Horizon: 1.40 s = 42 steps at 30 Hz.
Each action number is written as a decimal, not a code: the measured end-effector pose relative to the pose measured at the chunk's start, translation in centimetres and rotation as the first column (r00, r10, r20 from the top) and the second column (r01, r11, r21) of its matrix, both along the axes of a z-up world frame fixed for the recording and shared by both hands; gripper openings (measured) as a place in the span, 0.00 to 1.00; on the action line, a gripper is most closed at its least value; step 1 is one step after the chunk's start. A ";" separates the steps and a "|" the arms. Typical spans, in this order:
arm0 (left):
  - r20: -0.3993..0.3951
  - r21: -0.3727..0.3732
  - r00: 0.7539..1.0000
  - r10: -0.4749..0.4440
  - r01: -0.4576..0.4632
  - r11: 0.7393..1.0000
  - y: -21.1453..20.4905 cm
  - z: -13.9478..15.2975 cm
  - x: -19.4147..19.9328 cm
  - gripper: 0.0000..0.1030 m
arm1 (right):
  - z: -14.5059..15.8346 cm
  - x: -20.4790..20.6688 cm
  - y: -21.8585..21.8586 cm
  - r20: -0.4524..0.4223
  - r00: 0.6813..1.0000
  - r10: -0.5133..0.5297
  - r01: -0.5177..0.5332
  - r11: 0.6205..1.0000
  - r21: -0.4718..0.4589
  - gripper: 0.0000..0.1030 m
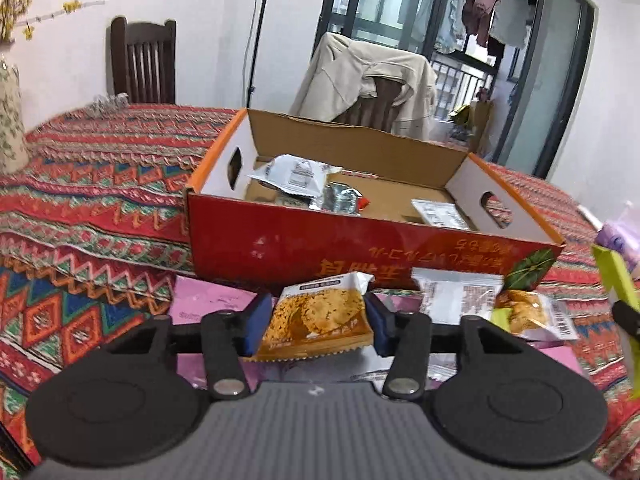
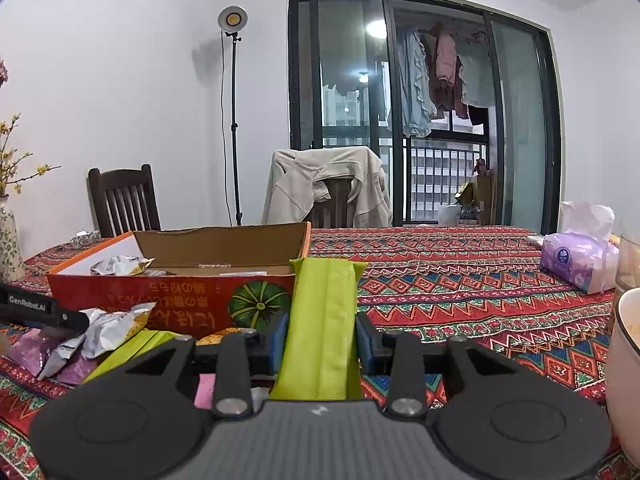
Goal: Organize snacks
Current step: 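Grasp a white sachet with the left gripper while the right gripper holds the bar, then carry both snacks over the box, lower them in and open both grippers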
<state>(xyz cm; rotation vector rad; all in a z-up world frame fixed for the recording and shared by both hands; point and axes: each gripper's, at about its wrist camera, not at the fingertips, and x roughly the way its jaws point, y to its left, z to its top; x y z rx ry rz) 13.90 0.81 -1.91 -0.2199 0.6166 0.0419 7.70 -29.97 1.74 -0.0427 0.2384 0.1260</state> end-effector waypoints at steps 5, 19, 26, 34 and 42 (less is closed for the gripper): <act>0.031 -0.023 1.000 -0.007 0.008 1.000 0.4 0.1 -0.9 0.36 | 0.0 -0.1 0.1 0.003 1.000 -0.001 0.001 1.000 0.000 0.34; 0.137 0.011 0.990 -0.024 0.023 1.000 0.5 2.4 -3.8 0.06 | 0.0 -0.4 0.2 0.021 1.000 -0.010 0.011 1.000 -0.008 0.34; 0.171 0.004 0.985 -0.025 0.025 1.000 1.3 3.6 -4.5 0.06 | 0.1 -1.0 0.6 0.037 0.999 -0.007 0.008 1.000 -0.023 0.34; 0.223 0.007 0.974 -0.047 0.047 0.999 1.1 5.8 -4.9 0.05 | 2.5 -1.6 1.4 0.090 0.995 0.045 -0.043 0.999 -0.023 0.34; 0.308 0.033 0.949 -0.071 0.065 0.997 0.1 9.8 -2.9 0.05 | 5.7 1.5 3.3 0.117 0.989 0.093 -0.090 0.995 -0.033 0.34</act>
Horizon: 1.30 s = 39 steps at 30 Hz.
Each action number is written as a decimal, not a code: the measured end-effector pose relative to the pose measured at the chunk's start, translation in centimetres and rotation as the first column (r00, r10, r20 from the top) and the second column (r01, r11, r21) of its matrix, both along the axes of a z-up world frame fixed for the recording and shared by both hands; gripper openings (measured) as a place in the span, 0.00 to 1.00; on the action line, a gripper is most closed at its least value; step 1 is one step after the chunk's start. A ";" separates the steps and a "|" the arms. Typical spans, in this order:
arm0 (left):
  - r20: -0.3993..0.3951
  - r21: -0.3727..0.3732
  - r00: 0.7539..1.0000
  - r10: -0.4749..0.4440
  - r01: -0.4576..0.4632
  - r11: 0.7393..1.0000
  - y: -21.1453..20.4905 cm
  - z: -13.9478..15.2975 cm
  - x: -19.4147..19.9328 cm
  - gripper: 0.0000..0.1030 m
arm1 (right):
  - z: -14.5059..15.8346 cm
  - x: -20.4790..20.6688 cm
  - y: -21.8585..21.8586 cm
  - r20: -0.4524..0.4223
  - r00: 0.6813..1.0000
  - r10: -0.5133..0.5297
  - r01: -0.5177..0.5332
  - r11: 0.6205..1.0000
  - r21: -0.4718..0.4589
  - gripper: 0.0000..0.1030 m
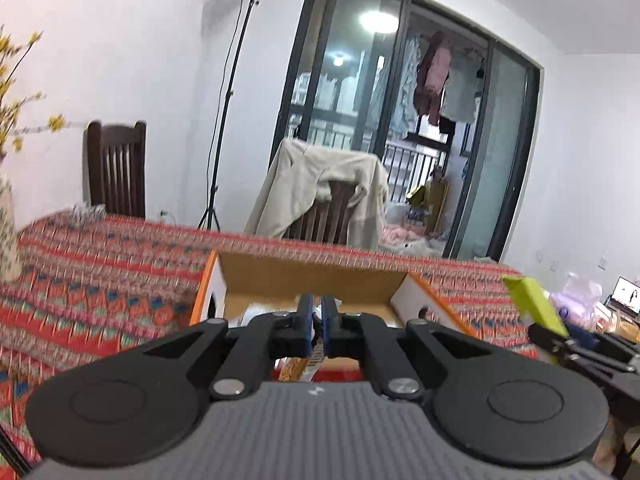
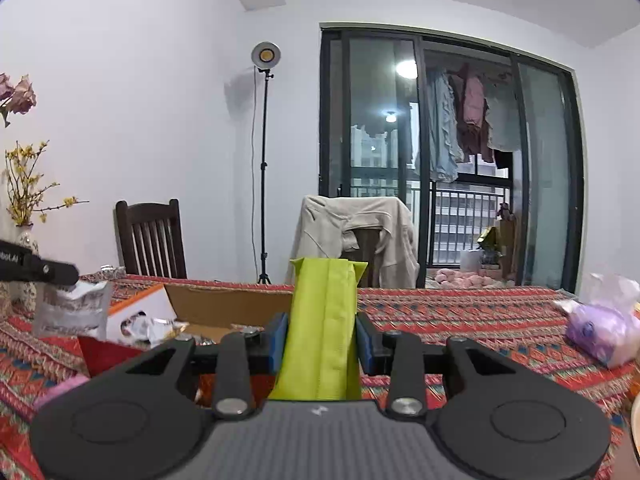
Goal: Organize snacks
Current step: 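Carry both snacks over the box, lower them in and open both grippers, then withdraw both grippers from the box back to the snack pile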
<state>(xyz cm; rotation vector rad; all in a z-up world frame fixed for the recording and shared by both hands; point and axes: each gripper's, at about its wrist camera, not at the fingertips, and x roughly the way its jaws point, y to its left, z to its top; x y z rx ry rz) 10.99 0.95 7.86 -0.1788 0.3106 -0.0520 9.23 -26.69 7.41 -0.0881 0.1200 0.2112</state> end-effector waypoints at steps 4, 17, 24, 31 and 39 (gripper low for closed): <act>0.006 0.001 1.000 -0.003 0.003 1.000 -0.6 0.8 2.6 0.05 | 1.1 2.9 1.7 -0.018 0.999 0.030 -0.030 1.000 -0.008 0.34; -0.052 0.021 0.996 0.075 -0.074 0.997 -1.2 -3.0 11.5 0.05 | -0.4 12.9 5.5 -0.105 0.994 0.037 -0.034 0.999 0.034 0.34; -0.068 0.017 0.995 0.074 -0.073 0.997 -0.3 -4.4 11.6 0.05 | -1.7 13.7 5.6 -0.146 0.989 0.029 -0.030 1.000 -0.006 0.34; -0.063 -0.025 0.991 0.118 -0.120 0.992 0.5 -4.7 11.0 0.82 | -1.8 13.2 4.3 -0.151 0.988 0.030 -0.026 0.999 0.028 0.66; -0.011 -0.025 0.989 0.144 -0.145 0.989 0.4 -4.2 10.1 1.00 | -1.7 12.9 4.0 -0.145 0.989 0.012 -0.006 0.999 0.039 1.00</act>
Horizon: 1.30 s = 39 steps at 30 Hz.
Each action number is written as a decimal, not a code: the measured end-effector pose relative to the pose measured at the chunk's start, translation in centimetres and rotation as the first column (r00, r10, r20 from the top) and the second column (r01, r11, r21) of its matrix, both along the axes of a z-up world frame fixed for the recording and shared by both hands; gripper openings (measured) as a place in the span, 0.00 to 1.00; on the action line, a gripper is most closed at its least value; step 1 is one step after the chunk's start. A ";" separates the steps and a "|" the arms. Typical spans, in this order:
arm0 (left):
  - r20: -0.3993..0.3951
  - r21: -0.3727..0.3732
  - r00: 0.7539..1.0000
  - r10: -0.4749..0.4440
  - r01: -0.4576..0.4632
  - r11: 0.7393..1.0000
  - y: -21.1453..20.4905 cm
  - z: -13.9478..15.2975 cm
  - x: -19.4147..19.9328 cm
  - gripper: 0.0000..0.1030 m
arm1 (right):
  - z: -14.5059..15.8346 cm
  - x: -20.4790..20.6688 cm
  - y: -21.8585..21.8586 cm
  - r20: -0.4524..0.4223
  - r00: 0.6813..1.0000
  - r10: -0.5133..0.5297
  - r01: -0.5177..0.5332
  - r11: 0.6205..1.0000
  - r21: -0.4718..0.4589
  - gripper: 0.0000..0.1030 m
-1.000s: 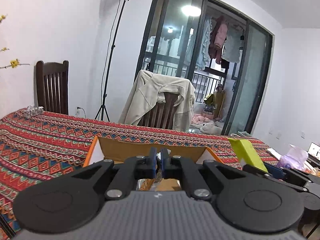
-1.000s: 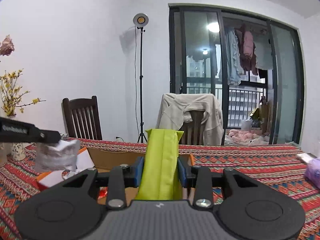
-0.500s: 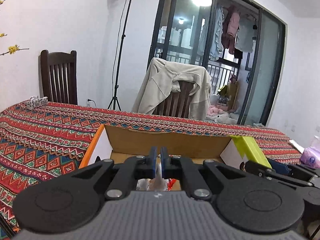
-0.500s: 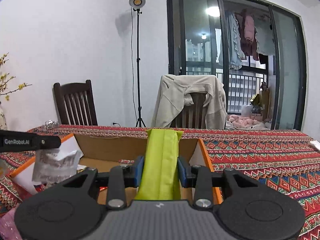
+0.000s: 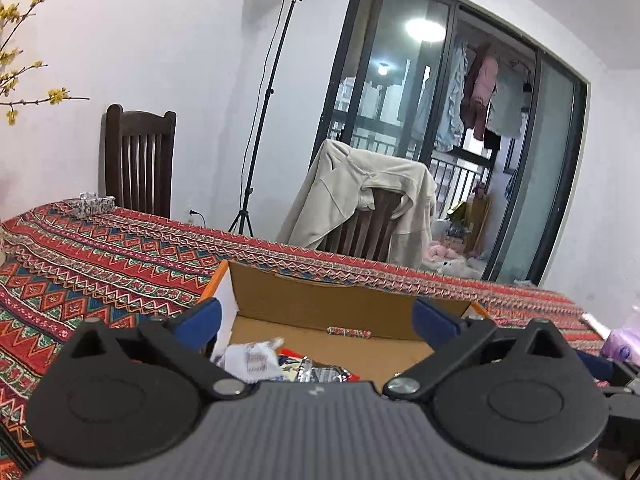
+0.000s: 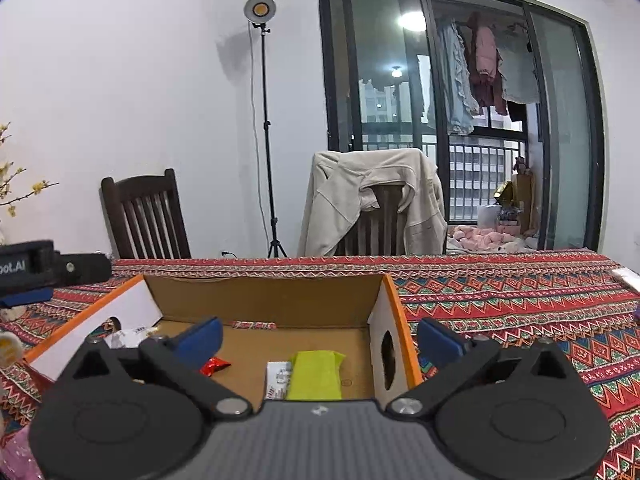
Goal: Organize snacks
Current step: 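Withdraw both grippers from the box back to the snack pile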
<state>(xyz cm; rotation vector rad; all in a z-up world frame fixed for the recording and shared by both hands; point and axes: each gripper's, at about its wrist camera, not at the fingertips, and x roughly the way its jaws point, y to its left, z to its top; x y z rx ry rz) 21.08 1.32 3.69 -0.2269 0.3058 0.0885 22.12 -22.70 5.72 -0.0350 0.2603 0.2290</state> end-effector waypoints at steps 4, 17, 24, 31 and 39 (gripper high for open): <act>-0.024 -0.014 1.000 0.016 -0.017 1.000 0.0 0.5 0.3 1.00 | 0.3 -0.1 -0.2 -0.009 1.000 -0.014 0.014 1.000 0.004 1.00; -0.017 -0.025 0.999 0.039 -0.040 0.999 1.8 2.7 -4.6 1.00 | 3.5 -6.5 -0.4 0.011 1.000 0.002 -0.002 1.000 -0.022 1.00; -0.031 -0.017 0.998 0.051 -0.051 0.999 2.9 1.5 -9.0 1.00 | 2.9 -10.5 -0.6 0.008 1.000 0.019 -0.018 0.998 -0.052 1.00; -0.049 0.012 0.998 0.040 -0.039 0.999 3.2 -0.8 -12.3 1.00 | 1.4 -13.3 -1.4 -0.014 0.999 0.039 -0.039 0.998 -0.047 1.00; -0.076 0.065 0.997 0.028 -0.023 0.998 3.2 -2.8 -15.2 1.00 | -1.6 -15.3 -2.6 -0.085 0.995 0.042 -0.047 0.997 -0.068 1.00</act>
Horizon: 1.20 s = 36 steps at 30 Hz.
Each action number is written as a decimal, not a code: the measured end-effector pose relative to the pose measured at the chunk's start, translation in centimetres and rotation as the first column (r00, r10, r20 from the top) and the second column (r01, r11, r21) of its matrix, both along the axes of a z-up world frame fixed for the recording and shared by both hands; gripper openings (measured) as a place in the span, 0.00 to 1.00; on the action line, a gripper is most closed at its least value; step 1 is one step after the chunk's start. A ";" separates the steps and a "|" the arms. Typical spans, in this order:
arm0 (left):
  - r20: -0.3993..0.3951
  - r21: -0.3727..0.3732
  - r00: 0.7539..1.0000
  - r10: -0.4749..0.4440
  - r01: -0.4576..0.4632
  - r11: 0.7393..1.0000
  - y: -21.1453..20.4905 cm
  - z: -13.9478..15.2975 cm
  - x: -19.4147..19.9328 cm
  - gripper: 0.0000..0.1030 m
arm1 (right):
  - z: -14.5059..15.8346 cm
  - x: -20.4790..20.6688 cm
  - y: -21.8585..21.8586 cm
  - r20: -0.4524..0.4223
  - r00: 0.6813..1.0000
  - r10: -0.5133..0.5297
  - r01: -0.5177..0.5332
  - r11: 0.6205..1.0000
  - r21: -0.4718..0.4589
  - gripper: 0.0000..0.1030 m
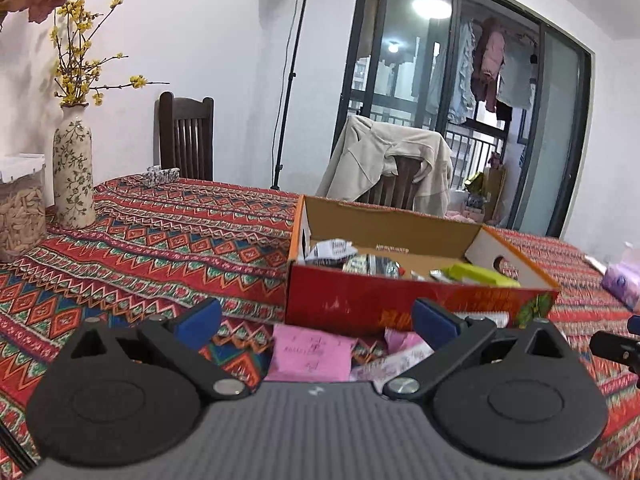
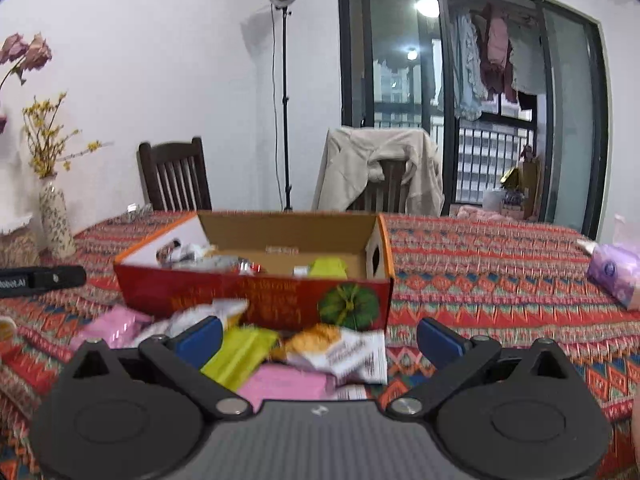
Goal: Organize snacks
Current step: 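Withdraw both grippers from the box back to the snack pile, then grasp a pink snack packet with the right gripper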
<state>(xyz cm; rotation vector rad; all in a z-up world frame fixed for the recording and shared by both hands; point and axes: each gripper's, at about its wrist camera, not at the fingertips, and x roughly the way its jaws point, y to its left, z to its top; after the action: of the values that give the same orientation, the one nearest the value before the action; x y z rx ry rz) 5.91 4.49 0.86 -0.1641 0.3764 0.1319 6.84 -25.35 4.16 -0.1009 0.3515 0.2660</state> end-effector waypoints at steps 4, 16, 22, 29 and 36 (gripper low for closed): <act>-0.010 0.010 1.000 -0.003 0.003 1.000 0.3 -1.2 -1.1 1.00 | -1.6 -0.9 -0.6 -0.041 0.999 -0.008 0.007 0.999 -0.032 1.00; -0.015 -0.058 1.000 0.012 -0.013 0.998 1.5 -3.2 -1.0 1.00 | -2.4 -0.4 0.6 -0.085 0.996 -0.004 0.000 0.999 -0.038 0.90; 0.003 -0.056 1.000 0.006 -0.005 0.998 1.4 -3.1 -1.3 1.00 | -2.5 1.9 3.6 -0.126 0.991 -0.043 0.035 0.998 -0.059 0.66; 0.001 -0.082 1.000 -0.001 0.001 0.997 1.8 -3.2 -1.2 1.00 | -4.7 2.6 5.7 -0.153 0.983 -0.104 0.076 0.980 -0.182 0.66; 0.003 -0.090 1.000 0.001 -0.001 0.996 1.9 -3.2 -1.3 1.00 | -5.0 1.3 5.2 -0.129 0.989 -0.077 0.046 0.972 -0.232 0.55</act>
<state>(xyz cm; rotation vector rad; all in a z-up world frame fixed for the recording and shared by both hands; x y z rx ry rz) 4.59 6.34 -2.35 -0.2536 0.3798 0.1155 8.09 -20.15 -0.85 -0.2995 0.5209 0.1703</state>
